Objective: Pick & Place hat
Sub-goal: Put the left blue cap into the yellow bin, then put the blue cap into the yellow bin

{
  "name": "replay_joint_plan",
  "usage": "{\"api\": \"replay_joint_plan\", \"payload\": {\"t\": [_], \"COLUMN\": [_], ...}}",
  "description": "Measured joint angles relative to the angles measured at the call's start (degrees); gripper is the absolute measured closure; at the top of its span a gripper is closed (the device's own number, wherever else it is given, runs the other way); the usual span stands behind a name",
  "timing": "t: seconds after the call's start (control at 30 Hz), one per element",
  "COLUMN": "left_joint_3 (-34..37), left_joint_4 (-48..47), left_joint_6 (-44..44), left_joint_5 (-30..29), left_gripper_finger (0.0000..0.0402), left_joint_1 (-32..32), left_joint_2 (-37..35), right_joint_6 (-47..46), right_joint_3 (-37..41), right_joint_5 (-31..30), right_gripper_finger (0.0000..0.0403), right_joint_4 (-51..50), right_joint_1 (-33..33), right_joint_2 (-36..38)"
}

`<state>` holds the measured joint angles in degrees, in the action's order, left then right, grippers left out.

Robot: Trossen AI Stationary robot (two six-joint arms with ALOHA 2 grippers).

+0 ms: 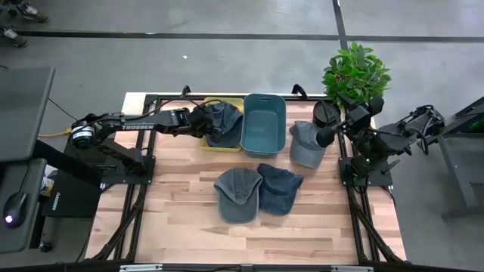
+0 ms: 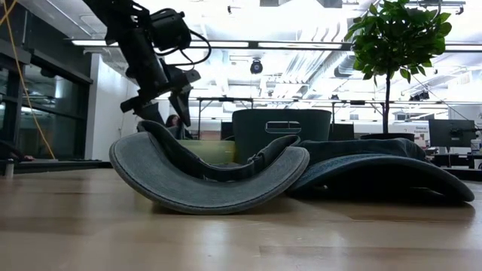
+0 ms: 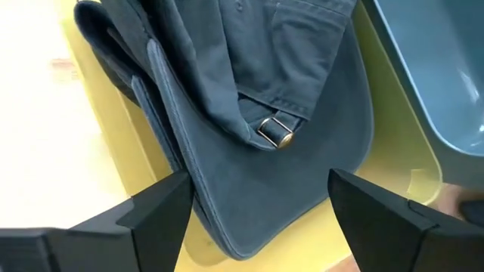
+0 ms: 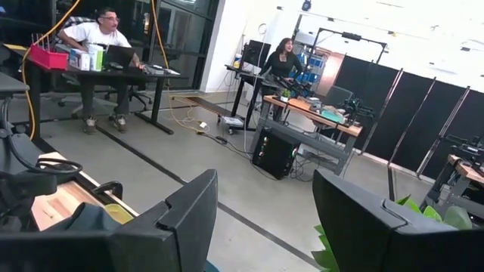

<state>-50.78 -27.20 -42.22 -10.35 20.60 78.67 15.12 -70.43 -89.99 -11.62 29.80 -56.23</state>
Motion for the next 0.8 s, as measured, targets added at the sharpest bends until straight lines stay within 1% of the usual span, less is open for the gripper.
{"api": "replay_joint_plan", "payload": {"t": [0.27, 0.43, 0.57, 0.8], "left_joint_3": [0.0, -0.29, -2.75, -9.65], "left_joint_4": [-0.09, -2.27, -6.0, -12.21], "left_joint_6": [0.0, 0.0, 1.21, 4.58], "left_joint_5": [0.53, 0.33, -2.41, -3.64], "left_gripper_finger": [0.0101, 0.0101, 0.0101, 0.0101], "left_joint_1": [0.02, 0.02, 0.02, 0.02], "left_joint_2": [-0.02, -0.02, -0.04, -0.07], "right_joint_6": [0.3, 0.3, 0.09, -0.07], "right_joint_3": [0.0, 0.0, 0.0, 0.0], "right_joint_5": [0.01, -0.01, -0.01, -0.01], "right_gripper_finger": [0.0191, 0.0191, 0.0191, 0.0191], "right_joint_4": [-0.07, -0.07, -0.04, -0.03], "right_joint_1": [0.0, 0.0, 0.0, 0.0], "right_joint_2": [0.0, 0.0, 0.0, 0.0]}}
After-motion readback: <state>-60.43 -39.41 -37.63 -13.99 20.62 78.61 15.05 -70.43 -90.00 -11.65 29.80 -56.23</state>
